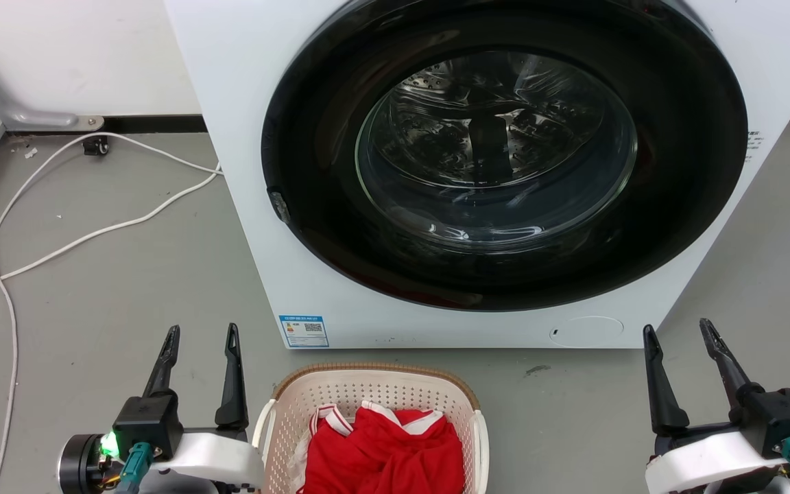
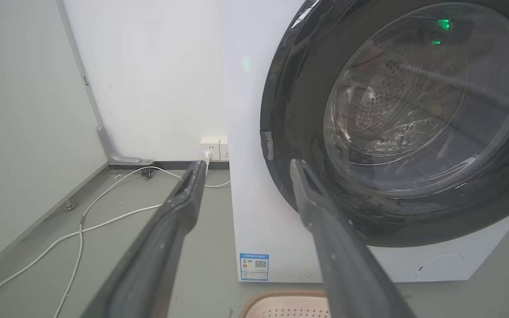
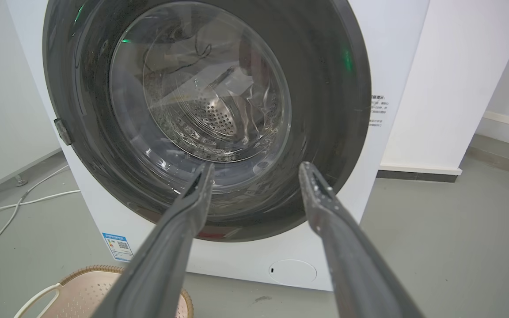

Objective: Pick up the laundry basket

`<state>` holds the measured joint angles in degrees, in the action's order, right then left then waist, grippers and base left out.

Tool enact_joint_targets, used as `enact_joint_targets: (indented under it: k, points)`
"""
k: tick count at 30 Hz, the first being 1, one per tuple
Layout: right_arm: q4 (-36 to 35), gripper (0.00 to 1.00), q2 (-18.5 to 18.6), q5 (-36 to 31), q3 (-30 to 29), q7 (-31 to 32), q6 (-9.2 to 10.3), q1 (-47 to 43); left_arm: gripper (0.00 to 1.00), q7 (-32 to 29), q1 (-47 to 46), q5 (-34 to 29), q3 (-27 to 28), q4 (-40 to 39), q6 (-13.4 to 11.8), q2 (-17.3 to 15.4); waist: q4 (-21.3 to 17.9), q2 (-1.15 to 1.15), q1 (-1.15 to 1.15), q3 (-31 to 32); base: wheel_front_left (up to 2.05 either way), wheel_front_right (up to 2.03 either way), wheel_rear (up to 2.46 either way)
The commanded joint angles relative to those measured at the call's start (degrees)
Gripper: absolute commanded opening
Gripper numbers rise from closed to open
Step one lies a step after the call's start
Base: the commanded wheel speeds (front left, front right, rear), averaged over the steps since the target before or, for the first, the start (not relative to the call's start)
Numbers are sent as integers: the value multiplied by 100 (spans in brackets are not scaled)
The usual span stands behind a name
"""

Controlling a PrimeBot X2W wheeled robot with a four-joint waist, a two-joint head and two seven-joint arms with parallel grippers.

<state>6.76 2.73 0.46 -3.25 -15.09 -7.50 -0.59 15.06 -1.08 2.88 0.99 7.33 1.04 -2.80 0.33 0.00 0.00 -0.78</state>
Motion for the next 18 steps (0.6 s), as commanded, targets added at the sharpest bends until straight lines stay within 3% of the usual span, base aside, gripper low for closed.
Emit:
enact_joint_targets:
  k: [1, 18]
  points:
    - [10, 100, 27, 8, 3, -12, 2, -44, 100, 18, 60, 7, 10, -18, 24, -15, 4, 0, 0, -3, 0, 0, 0]
    - [308, 100, 26, 204, 287, -11, 2, 108, 100, 17, -133, -107, 191, 285, 92, -45, -17, 0, 0, -176, 0, 0, 0]
